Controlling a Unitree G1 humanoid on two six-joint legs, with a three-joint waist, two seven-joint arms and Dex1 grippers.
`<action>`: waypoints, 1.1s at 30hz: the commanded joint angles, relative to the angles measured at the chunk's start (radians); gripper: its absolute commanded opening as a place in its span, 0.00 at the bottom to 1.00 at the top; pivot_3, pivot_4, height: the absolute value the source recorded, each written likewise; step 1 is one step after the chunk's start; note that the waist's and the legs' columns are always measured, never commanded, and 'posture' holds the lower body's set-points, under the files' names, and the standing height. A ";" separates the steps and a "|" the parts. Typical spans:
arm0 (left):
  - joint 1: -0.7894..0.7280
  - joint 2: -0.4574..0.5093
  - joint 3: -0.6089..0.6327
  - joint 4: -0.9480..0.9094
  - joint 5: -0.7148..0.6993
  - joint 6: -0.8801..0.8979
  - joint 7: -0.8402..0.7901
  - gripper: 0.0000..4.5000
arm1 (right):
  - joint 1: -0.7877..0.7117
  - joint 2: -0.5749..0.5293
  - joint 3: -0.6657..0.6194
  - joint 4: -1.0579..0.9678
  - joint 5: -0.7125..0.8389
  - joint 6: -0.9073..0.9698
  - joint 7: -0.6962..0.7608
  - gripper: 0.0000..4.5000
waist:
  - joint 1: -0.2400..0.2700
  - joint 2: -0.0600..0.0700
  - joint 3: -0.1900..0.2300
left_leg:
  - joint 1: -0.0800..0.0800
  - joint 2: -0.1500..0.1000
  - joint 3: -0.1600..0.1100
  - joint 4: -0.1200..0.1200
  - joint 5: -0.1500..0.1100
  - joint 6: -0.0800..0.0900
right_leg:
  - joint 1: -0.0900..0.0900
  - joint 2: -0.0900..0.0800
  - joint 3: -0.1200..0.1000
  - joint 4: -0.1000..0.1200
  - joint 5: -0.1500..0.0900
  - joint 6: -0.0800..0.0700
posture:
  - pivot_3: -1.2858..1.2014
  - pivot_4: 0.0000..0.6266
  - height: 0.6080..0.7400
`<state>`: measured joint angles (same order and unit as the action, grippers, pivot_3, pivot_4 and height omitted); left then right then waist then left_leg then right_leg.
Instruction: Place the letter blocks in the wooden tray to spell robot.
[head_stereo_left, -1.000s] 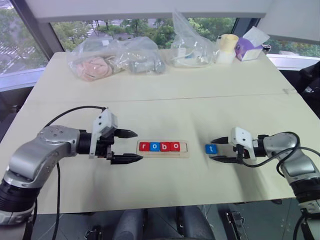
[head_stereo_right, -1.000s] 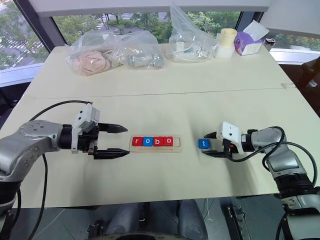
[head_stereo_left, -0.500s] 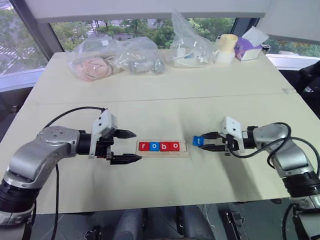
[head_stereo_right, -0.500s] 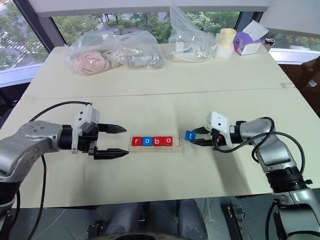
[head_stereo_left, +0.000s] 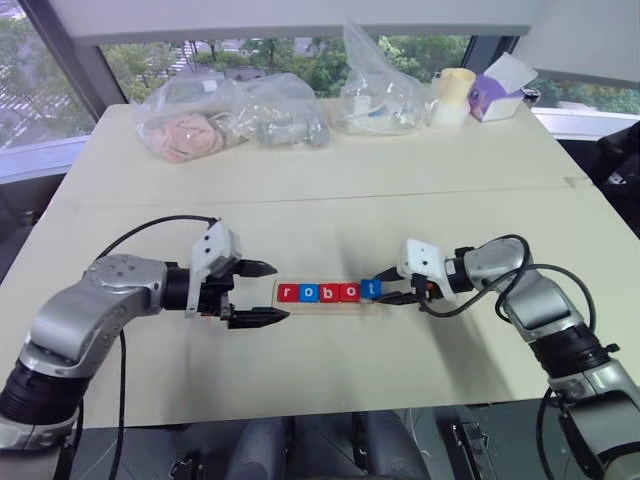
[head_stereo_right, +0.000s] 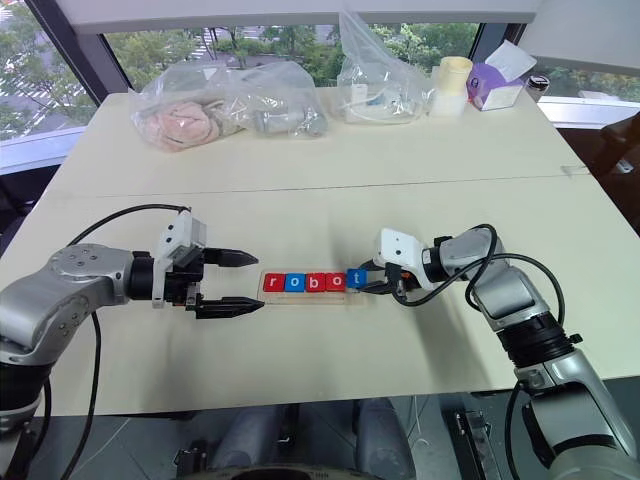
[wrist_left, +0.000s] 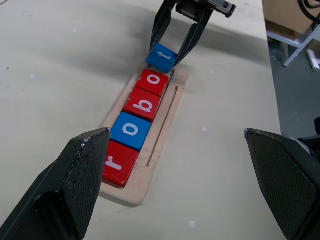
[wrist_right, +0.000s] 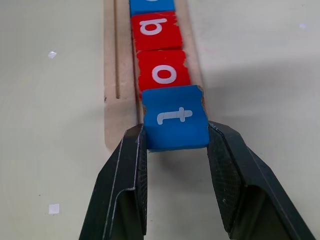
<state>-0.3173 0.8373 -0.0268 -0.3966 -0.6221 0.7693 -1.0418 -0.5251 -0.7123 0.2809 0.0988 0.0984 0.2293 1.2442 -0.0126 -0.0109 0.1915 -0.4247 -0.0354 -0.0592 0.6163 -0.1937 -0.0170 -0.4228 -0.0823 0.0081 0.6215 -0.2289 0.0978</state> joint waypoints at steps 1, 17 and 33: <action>0.005 -0.004 0.008 -0.033 -0.004 -0.010 0.010 1.00 | -0.023 0.013 0.005 0.004 -0.013 -0.028 0.002 0.25 | 0.000 0.000 0.000 | 0.000 0.000 0.000 0.000 0.000 0.000 | 0.000 0.000 0.000 0.000 0.000 0.000 | 0.52 0.24 1.00; 0.005 -0.016 -0.007 -0.019 0.027 -0.031 0.022 1.00 | -0.031 0.050 0.010 -0.037 -0.004 0.012 0.005 0.25 | 0.000 0.000 0.000 | 0.001 0.000 0.000 0.001 0.000 0.000 | 0.000 0.000 0.000 0.004 0.000 0.000 | 0.52 0.24 1.00; -0.006 -0.025 -0.025 0.010 0.063 -0.061 0.026 1.00 | -0.076 0.077 -0.057 -0.031 0.025 0.045 -0.061 0.99 | -0.001 0.000 0.000 | 0.001 0.000 0.000 0.002 0.000 0.000 | 0.000 0.000 0.000 0.005 0.000 0.000 | 0.52 0.24 1.00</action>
<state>-0.3099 0.8125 -0.0581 -0.3862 -0.5688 0.7279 -1.0187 -0.5702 -0.6376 0.2783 0.0905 0.0957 0.2634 1.2006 -0.0131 -0.0109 0.1916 -0.4235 -0.0354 -0.0592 0.6183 -0.1935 -0.0174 -0.4233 -0.0822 0.0082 0.6269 -0.2290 0.0977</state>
